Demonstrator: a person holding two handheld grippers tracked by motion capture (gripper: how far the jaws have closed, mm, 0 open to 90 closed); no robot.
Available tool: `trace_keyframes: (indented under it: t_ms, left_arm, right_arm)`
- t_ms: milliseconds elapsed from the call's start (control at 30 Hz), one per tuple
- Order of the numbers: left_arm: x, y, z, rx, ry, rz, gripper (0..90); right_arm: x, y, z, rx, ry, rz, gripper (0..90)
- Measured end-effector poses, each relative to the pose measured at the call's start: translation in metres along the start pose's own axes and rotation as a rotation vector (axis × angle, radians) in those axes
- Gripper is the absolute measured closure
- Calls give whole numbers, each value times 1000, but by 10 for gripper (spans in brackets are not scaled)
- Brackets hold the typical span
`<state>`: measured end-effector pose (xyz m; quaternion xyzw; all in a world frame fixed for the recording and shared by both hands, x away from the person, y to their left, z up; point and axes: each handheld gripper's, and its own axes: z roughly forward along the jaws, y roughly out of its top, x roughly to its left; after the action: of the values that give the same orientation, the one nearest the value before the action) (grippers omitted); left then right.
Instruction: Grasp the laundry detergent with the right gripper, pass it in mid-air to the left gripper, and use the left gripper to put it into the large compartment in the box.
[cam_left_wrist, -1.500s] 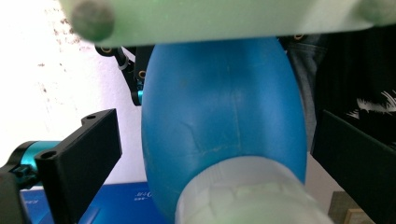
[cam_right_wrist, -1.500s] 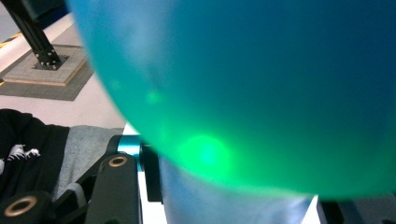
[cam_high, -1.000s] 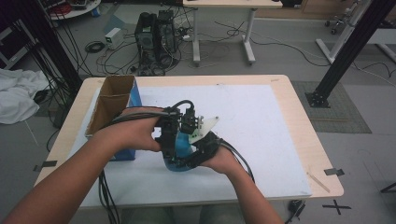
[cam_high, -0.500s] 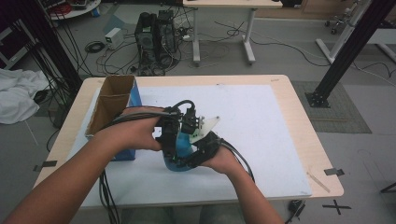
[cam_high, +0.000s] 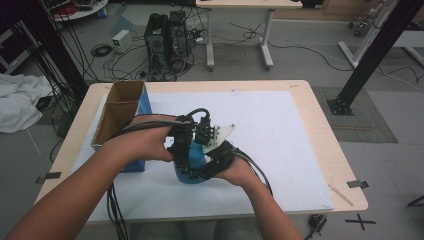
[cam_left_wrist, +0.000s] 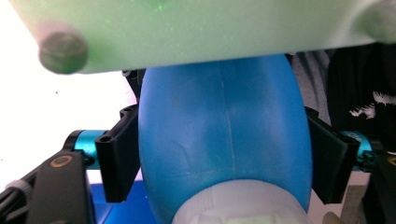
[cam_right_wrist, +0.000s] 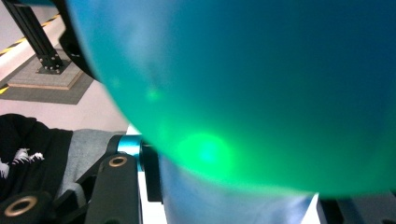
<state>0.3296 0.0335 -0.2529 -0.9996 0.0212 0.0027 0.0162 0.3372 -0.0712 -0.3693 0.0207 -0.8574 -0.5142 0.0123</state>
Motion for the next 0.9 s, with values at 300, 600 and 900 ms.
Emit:
trace_keyframes:
  t_ms: [300, 600, 900]
  left_arm:
    - [-1, 0, 1, 4, 4, 3, 278]
    - [-2, 0, 1, 14, 8, 12, 337]
    - [0, -2, 2, 13, 9, -1, 373]
  right_arm:
    - [0, 0, 1, -1, 3, -1, 454]
    - [0, 0, 1, -3, 3, -1, 454]
    - [-2, 1, 1, -2, 6, -15, 455]
